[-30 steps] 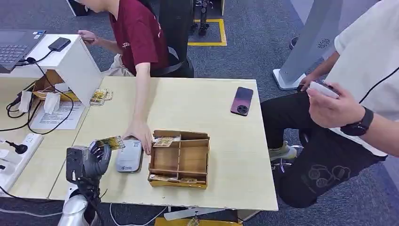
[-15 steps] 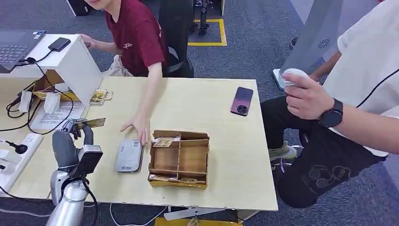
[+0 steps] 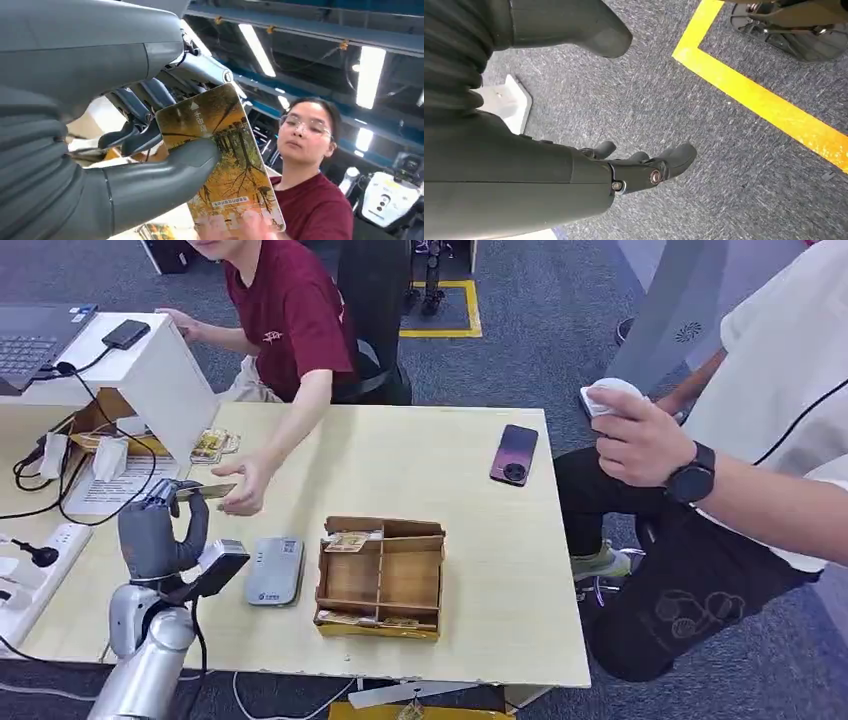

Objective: Pass the card to the sensor for recognition and then transmit it.

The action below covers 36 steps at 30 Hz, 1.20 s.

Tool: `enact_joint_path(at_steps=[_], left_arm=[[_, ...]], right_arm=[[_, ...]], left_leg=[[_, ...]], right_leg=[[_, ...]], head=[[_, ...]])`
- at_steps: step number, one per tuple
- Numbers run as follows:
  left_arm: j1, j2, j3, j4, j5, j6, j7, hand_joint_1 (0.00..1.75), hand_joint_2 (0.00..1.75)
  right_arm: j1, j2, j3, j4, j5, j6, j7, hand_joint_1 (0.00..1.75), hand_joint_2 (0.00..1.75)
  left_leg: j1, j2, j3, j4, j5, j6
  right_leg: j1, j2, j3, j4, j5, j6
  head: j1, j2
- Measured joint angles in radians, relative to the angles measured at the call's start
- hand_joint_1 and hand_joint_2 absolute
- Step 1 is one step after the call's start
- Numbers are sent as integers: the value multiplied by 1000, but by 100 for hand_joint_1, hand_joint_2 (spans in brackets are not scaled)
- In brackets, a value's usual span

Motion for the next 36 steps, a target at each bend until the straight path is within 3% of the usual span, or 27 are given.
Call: enact_joint_path(at_steps=[6,7,16,20,24,30,32,36], left_arm=[[-41,-1,17,57,-20,1,-29,175,175],[-43,-1,18,63,-20,1,-31,0,175],[-47,-1,19,85,66,-3,-14,0,175],[-47,2,2,86,136,-94,39,0,175],[20,31,-24,23,205,-209,34,0,175],[82,53,-34,-50,221,-233,32,0,175],[95,59,-42,-64,220,-251,16,0,175],[207,98,-101,-189,177,-364,-56,0,175]], right_arm=[[-1,-5,0,0,7,0,0,0,175],[-1,-5,0,0,7,1,0,0,175],[-1,-6,0,0,11,0,1,0,175],[-2,-6,-1,0,7,-1,1,0,175],[4,-6,-9,0,-3,-1,1,0,175],[8,-6,-11,0,-3,-1,2,0,175],[8,-6,-12,0,-3,0,7,0,175],[15,-6,-23,0,-5,1,10,0,175]], left_leg=[[0,0,0,0,0,0],[0,0,0,0,0,0],[0,0,0,0,0,0],[0,0,0,0,0,0],[0,3,0,0,0,0],[0,2,-1,0,0,0],[0,2,-1,0,0,0],[0,3,0,0,-1,-1]], right_leg=[[0,0,0,0,0,0],[0,0,0,0,0,0],[0,0,0,0,0,0],[0,0,0,0,0,0],[0,3,-1,0,0,0],[0,2,-2,0,0,0],[0,2,-2,0,0,0],[0,4,-2,0,0,0]], head=[[0,0],[0,0],[0,0],[0,0],[0,0],[0,0],[0,0],[0,0]])
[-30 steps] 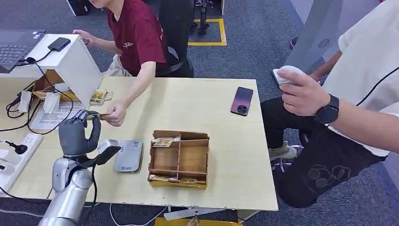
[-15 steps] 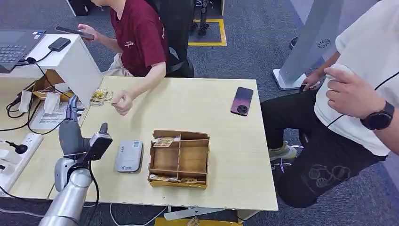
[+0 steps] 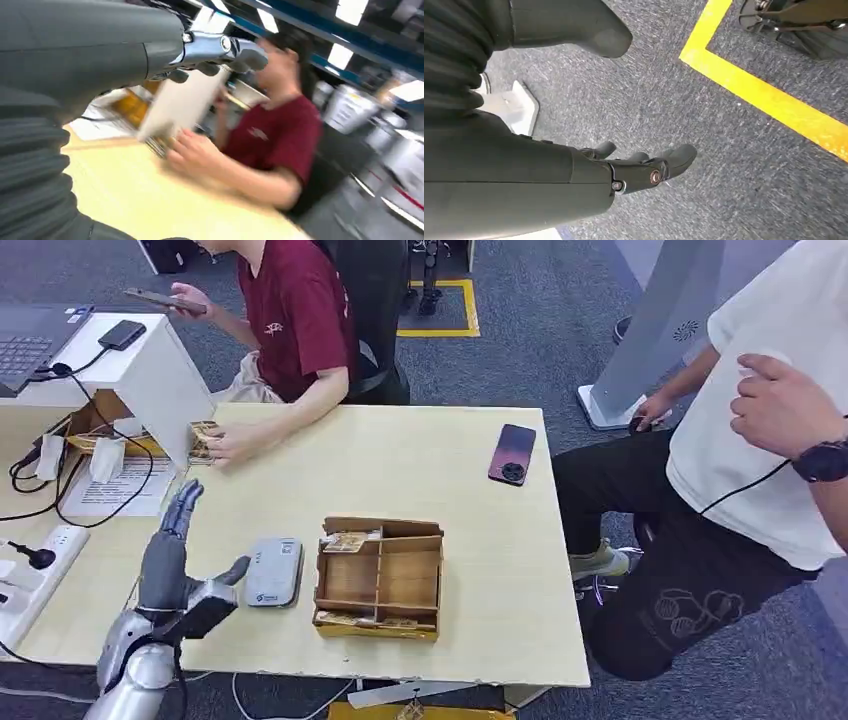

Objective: Pass the card to the sensor for recognition and then transmit it.

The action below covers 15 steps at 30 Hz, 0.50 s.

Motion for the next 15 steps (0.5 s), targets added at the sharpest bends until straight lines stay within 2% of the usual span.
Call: enact_joint_path(at_steps=[3,5,8,11,15], left_arm=[[70,36,-103,-82,-89,-33,-11,0,175],[79,54,-183,-120,-121,-36,3,0,175],[83,78,-270,-160,-117,-35,20,0,175],[84,99,-316,-199,-58,-49,17,0,175],[86,113,-352,-226,-50,-54,11,0,175]], right_arm=[[1,0,-10,0,0,-3,-9,0,175],[-1,0,-12,0,0,-6,-15,0,175],[-4,0,-19,-1,1,-7,-21,0,175],[-4,0,-27,-1,3,-6,-20,0,175],[-4,0,-35,-1,3,-6,-20,0,175]], left_leg=[[0,-1,-2,0,0,0],[0,-2,-2,0,0,0],[0,-1,-2,0,0,0],[0,-2,-2,0,0,0],[0,-2,-1,0,0,0]], right_leg=[[0,-2,-1,0,0,0],[0,-3,-1,0,0,0],[0,-2,-1,0,0,0],[0,-3,-1,0,0,0],[0,-2,-1,0,0,0]], head=[[0,0],[0,0],[0,0],[0,0],[0,0]])
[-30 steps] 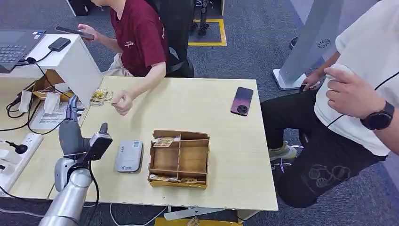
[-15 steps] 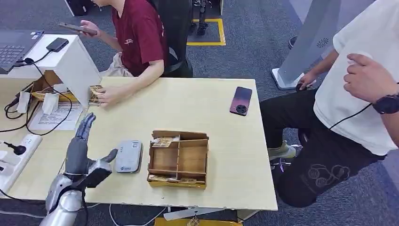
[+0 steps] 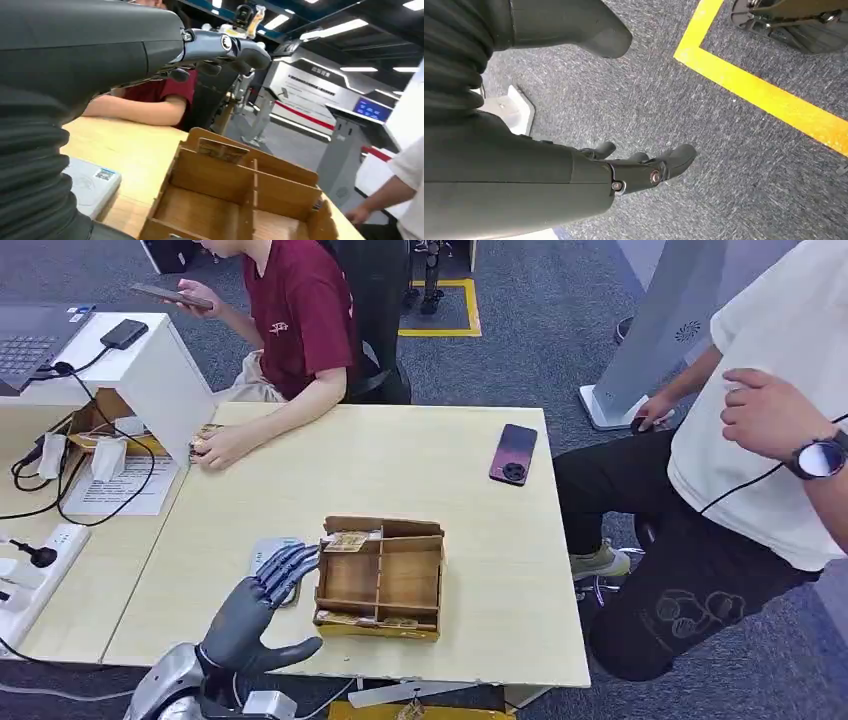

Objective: Pass the card to the sensor for recognition and then transmit it.

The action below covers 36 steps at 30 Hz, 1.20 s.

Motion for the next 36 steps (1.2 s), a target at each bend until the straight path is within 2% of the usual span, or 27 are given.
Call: enact_joint_path(at_steps=[2,5,7,11,14,18,22,28,36], left_arm=[[0,4,-8,-7,12,-9,-5,0,175],[7,18,-27,-26,63,-76,-29,0,175],[16,22,-35,-36,53,-79,-29,0,175],[17,30,-63,-37,-73,-18,23,0,175],[17,35,-79,-33,-128,21,42,0,175],[4,37,-104,0,-315,158,113,0,175],[-25,38,-148,64,-444,271,200,0,175],[-52,41,-175,124,-478,328,249,0,175],[-59,39,-176,163,-514,342,281,0,175]], right_arm=[[0,0,-1,0,0,0,2,0,175],[0,0,-2,0,2,5,12,0,175],[0,0,-2,0,6,5,18,0,175],[0,0,-3,0,14,5,16,0,175],[0,0,-3,-1,19,5,13,0,175],[-1,0,-5,-1,30,5,11,0,175],[-2,0,-9,-1,44,6,11,0,175],[-3,0,-22,-1,52,6,13,0,175],[-3,0,-29,-1,60,6,12,0,175]], left_leg=[[0,0,0,0,0,0],[0,0,0,0,0,0],[0,0,0,0,0,0],[0,0,0,0,0,0],[0,0,0,0,0,0],[0,0,0,0,0,0],[0,0,0,0,0,0],[0,0,0,0,0,0],[0,0,0,0,0,0]], right_leg=[[0,0,0,0,0,0],[0,0,0,0,0,0],[0,0,0,0,0,0],[0,0,0,0,0,0],[0,0,0,0,0,0],[0,0,0,0,0,0],[0,0,0,0,0,0],[0,0,0,0,0,0],[0,0,0,0,0,0]], head=[[0,0],[0,0],[0,0],[0,0],[0,0],[0,0],[0,0],[0,0],[0,0]])
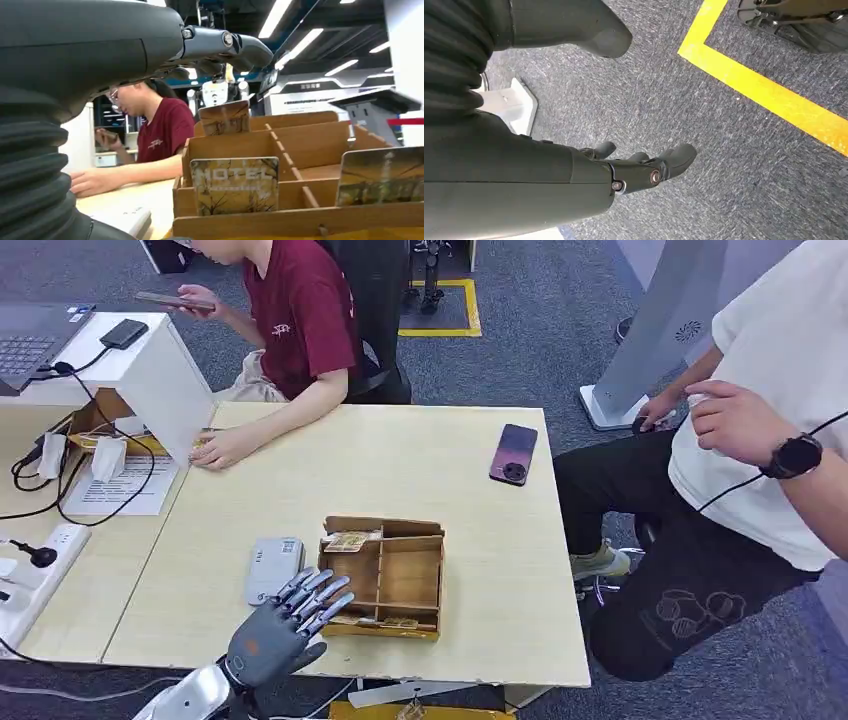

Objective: Pass the card to the sensor for recognition and then transmit it.

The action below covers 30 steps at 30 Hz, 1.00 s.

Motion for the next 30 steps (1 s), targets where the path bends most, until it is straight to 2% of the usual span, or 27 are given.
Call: enact_joint_path(at_steps=[10,16,30], left_arm=[[-6,0,-1,12,1,3,1,0,175],[-11,0,-1,14,-13,5,32,0,175],[-16,0,-1,59,-32,2,44,0,175]], right_arm=[[0,0,-9,0,1,0,0,0,175],[0,0,-16,0,3,0,0,0,175],[0,0,-22,0,15,-1,0,0,175]], left_leg=[[0,0,0,0,0,0],[0,0,0,0,0,0],[0,0,0,0,0,0]], right_leg=[[0,0,0,0,0,0],[0,0,0,0,0,0],[0,0,0,0,0,0]], head=[[0,0],[0,0],[0,0]])
